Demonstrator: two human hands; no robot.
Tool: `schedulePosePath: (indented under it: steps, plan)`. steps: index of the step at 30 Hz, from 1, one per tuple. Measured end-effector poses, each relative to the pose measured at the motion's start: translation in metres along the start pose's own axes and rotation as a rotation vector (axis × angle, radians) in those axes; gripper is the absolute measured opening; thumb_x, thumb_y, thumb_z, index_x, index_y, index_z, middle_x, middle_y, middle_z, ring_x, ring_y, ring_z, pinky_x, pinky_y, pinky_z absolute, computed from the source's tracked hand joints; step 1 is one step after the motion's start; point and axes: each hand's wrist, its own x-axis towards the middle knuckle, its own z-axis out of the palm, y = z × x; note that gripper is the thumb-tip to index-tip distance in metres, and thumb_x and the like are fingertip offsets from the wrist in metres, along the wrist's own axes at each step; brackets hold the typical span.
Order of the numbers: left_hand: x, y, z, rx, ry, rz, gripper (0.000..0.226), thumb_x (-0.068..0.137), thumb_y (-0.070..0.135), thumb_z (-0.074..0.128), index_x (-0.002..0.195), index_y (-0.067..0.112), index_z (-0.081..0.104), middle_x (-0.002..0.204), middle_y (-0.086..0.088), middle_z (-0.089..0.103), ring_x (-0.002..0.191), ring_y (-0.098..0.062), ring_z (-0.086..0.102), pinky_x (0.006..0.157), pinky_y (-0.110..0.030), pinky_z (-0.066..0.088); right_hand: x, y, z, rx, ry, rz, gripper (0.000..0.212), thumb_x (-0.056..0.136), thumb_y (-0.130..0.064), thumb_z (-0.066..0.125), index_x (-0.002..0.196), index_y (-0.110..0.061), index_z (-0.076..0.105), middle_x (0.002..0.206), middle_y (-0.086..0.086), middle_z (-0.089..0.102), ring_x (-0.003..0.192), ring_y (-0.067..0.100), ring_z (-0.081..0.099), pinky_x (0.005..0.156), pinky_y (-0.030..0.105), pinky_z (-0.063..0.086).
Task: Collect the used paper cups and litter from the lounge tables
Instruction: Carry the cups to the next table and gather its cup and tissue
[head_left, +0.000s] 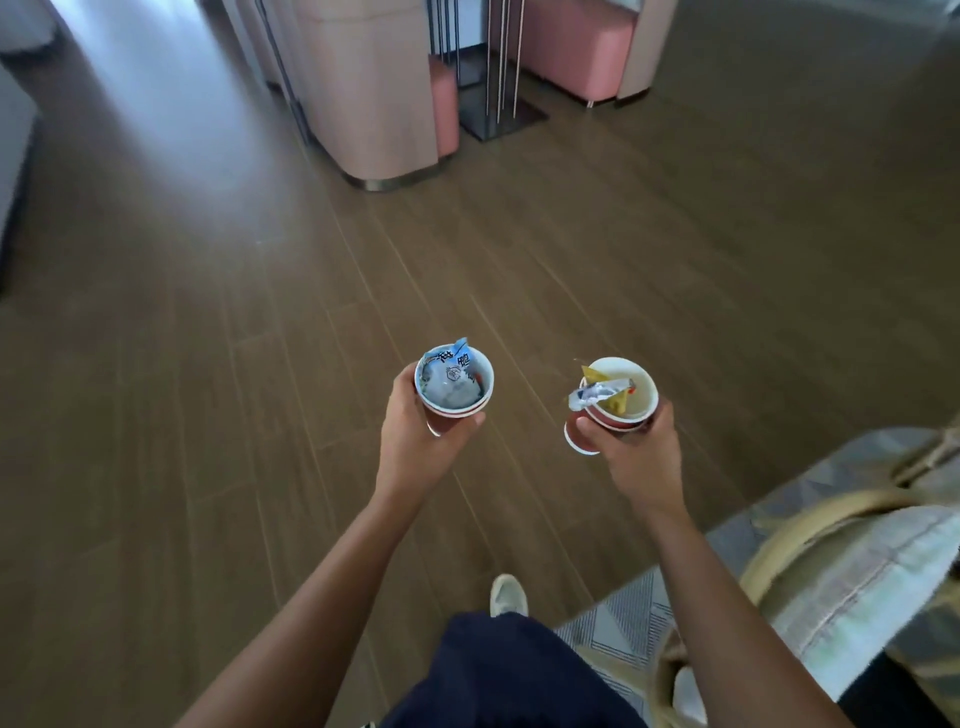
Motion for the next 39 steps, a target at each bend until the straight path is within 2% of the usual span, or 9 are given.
schedulePosePath:
  steps: [6,9,13,19,26,29,35,37,39]
  plan:
    - [0.083,0.004,0.045,-0.010,-0.037,0.012,0.062,0.070,0.014,0.083,0.105,0.048,0.044,0.114,0.015,0.061,0.095,0.015,0.056,0.073,-0.002,0.041,0.087,-0.005,0.007,0.038,0.037,0.029,0.065,0.065,-0.018,0.085,0.119,-0.017,0.050,0.103,-0.009,0.062,0.097,0.014,0.061,0.084,0.029,0.045]
    - [0.124,0.014,0.075,-0.030,-0.057,0.000,0.063,0.069,0.016,0.083,0.106,0.048,0.044,0.115,0.015,0.062,0.099,0.008,0.059,0.076,-0.005,0.045,0.131,-0.011,0.004,0.051,0.044,0.040,0.064,0.063,-0.019,0.086,0.117,-0.018,0.050,0.099,-0.012,0.062,0.096,0.014,0.062,0.087,0.035,0.049]
    - [0.172,0.034,0.116,-0.055,-0.088,0.025,0.062,0.071,0.012,0.082,0.110,0.041,0.044,0.110,0.019,0.060,0.093,0.015,0.056,0.073,-0.003,0.043,0.186,-0.013,-0.005,0.082,0.043,0.067,0.062,0.062,-0.021,0.086,0.112,-0.026,0.051,0.102,-0.011,0.066,0.098,0.013,0.064,0.092,0.043,0.051]
    - [0.236,0.056,0.179,-0.065,-0.192,0.053,0.059,0.071,0.015,0.081,0.104,0.048,0.045,0.113,0.016,0.061,0.097,0.009,0.059,0.074,-0.005,0.044,0.248,-0.023,-0.023,0.085,0.111,0.094,0.060,0.063,-0.019,0.086,0.112,-0.024,0.051,0.099,-0.013,0.065,0.093,0.008,0.064,0.086,0.034,0.051]
    - [0.320,0.081,0.255,-0.072,-0.288,0.093,0.061,0.069,0.012,0.082,0.115,0.034,0.048,0.110,0.013,0.062,0.092,0.010,0.058,0.070,-0.002,0.041,0.328,-0.031,-0.036,0.080,0.222,0.129,0.057,0.064,-0.020,0.086,0.108,-0.027,0.050,0.094,-0.018,0.062,0.087,-0.004,0.059,0.075,0.022,0.044]
    - [0.365,0.092,0.290,-0.086,-0.351,0.117,0.060,0.070,0.012,0.081,0.113,0.036,0.048,0.112,0.012,0.062,0.093,0.011,0.057,0.071,-0.001,0.041,0.373,-0.039,-0.037,0.088,0.257,0.135,0.056,0.064,-0.020,0.086,0.107,-0.028,0.050,0.093,-0.018,0.063,0.085,-0.005,0.060,0.068,0.018,0.044]
    - [0.450,0.126,0.358,-0.070,-0.437,0.193,0.062,0.069,0.015,0.081,0.103,0.051,0.044,0.115,0.014,0.060,0.099,0.010,0.056,0.077,-0.001,0.039,0.468,-0.064,-0.036,0.121,0.294,0.119,0.059,0.065,-0.021,0.085,0.111,-0.030,0.051,0.095,-0.019,0.064,0.089,-0.001,0.062,0.074,0.024,0.048]
    - [0.475,0.136,0.380,-0.077,-0.454,0.211,0.062,0.069,0.017,0.082,0.103,0.052,0.044,0.115,0.014,0.060,0.103,0.006,0.056,0.082,-0.007,0.042,0.498,-0.069,-0.039,0.117,0.307,0.110,0.060,0.064,-0.021,0.086,0.112,-0.029,0.051,0.095,-0.019,0.064,0.091,0.002,0.063,0.077,0.026,0.048]
    - [0.495,0.145,0.404,-0.090,-0.451,0.218,0.061,0.068,0.018,0.082,0.104,0.051,0.045,0.115,0.013,0.061,0.106,-0.001,0.057,0.089,-0.019,0.046,0.526,-0.073,-0.044,0.114,0.315,0.098,0.061,0.063,-0.021,0.086,0.113,-0.028,0.051,0.095,-0.019,0.064,0.091,0.004,0.063,0.079,0.028,0.049]
